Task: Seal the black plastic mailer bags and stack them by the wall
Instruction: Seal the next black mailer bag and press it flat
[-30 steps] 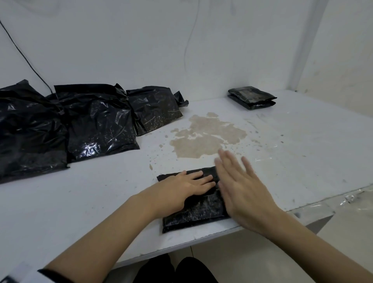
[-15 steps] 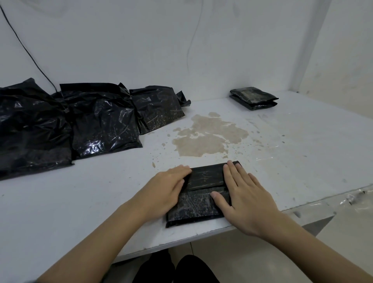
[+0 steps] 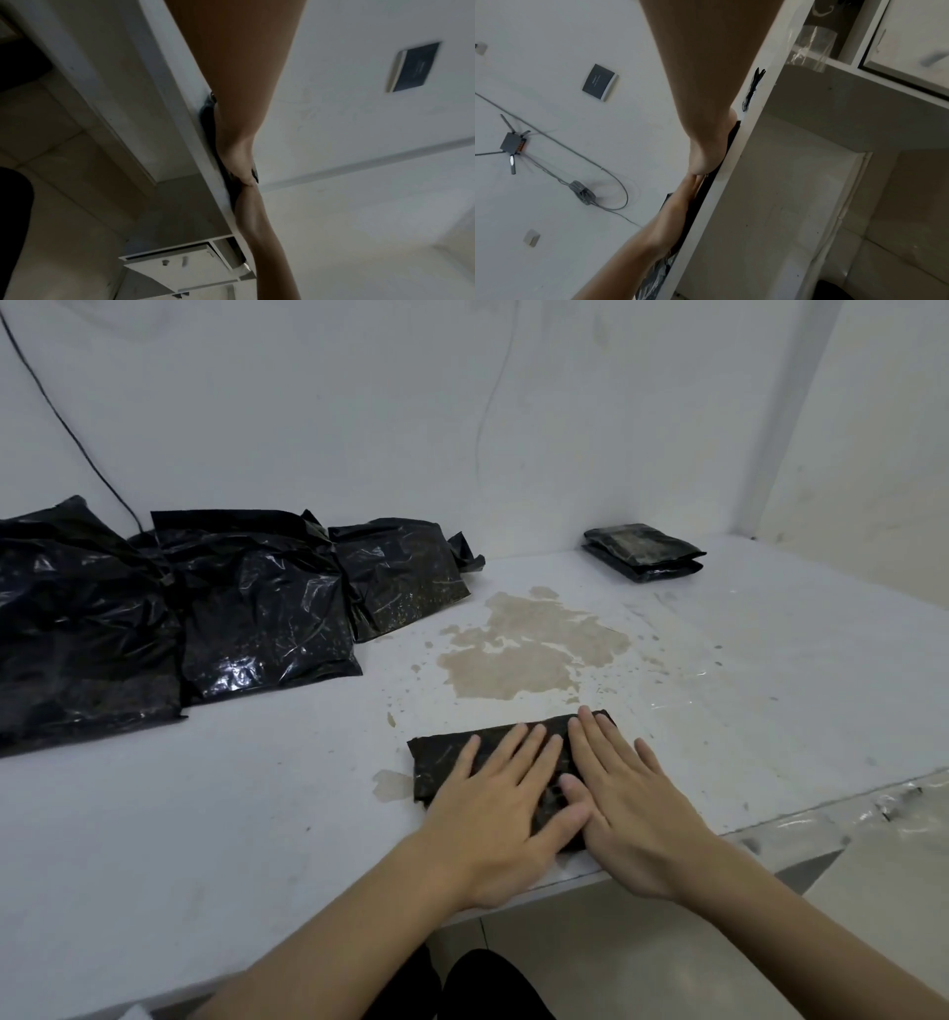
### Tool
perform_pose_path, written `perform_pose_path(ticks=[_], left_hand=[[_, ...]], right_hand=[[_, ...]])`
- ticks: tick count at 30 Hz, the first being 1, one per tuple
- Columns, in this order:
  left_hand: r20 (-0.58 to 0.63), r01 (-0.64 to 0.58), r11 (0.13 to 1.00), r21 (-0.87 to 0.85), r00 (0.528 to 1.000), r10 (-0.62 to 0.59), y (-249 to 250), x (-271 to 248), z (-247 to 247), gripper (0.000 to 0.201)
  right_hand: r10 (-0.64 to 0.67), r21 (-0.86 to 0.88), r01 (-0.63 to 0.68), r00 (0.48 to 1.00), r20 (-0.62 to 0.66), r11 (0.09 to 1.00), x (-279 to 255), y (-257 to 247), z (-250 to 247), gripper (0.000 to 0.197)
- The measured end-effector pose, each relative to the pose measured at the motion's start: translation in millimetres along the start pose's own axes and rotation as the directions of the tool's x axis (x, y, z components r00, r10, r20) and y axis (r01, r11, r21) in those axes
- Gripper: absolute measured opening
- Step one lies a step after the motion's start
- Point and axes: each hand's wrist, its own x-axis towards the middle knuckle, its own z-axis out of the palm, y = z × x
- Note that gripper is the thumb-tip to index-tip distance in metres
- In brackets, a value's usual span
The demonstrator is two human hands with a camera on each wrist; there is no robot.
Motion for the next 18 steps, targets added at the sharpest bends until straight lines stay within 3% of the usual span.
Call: perform_pose_path(ticks=[2,6,8,9,10,11,12,13,14,16,18], left_hand=[[-0.008,-0.016,1.000,0.024,1.000,0.017,-5,0,8,0.085],[-0.006,-0.031,0.998,0.062,0.999,0.031,-4,0,8,0.082],[0.003,-0.023,0.997,0.073,1.000,0.023,-4,2,9,0.080],[0.004,-0.022,0.996,0.081,1.000,0.021,-4,2,9,0.080],[0.001,-0.023,0.996,0.091,1.000,0.022,-4,2,10,0.081],[-0.004,-0.025,0.995,0.098,1.000,0.025,-4,2,10,0.082],[-0.008,-0.028,0.995,0.101,1.000,0.029,-5,3,11,0.084],[-0.011,-0.030,0.995,0.097,0.999,0.032,-5,3,12,0.085],[-0.010,-0.033,0.995,0.092,0.999,0.034,-6,3,13,0.086],[-0.007,-0.032,0.996,0.078,0.999,0.033,-6,2,13,0.086],[-0.005,-0.030,0.997,0.074,1.000,0.031,-5,3,13,0.088]], right_hand=[[0.008,0.060,-0.010,1.000,0.020,0.998,-1,1,-4,0.059],[0.028,0.024,-0.027,0.999,-0.042,0.999,5,3,1,0.057],[0.031,0.204,-0.003,0.990,-0.134,0.979,6,3,1,0.055],[0.041,0.354,0.063,0.959,-0.280,0.933,2,1,2,0.052],[0.094,0.497,0.183,0.871,-0.482,0.848,-5,-1,5,0.045],[0.192,0.590,0.329,0.736,-0.649,0.737,-14,-5,8,0.035],[0.316,0.638,0.451,0.602,-0.734,0.624,-27,-10,13,0.025],[0.449,0.691,0.523,0.526,-0.722,0.498,-41,-17,17,0.015],[0.577,0.767,0.540,0.522,-0.628,0.346,-53,-24,23,0.010],[0.770,0.892,0.451,0.574,-0.279,-0.013,-65,-27,38,0.015],[0.794,0.875,0.319,0.597,0.113,-0.365,-64,-13,53,0.009]])
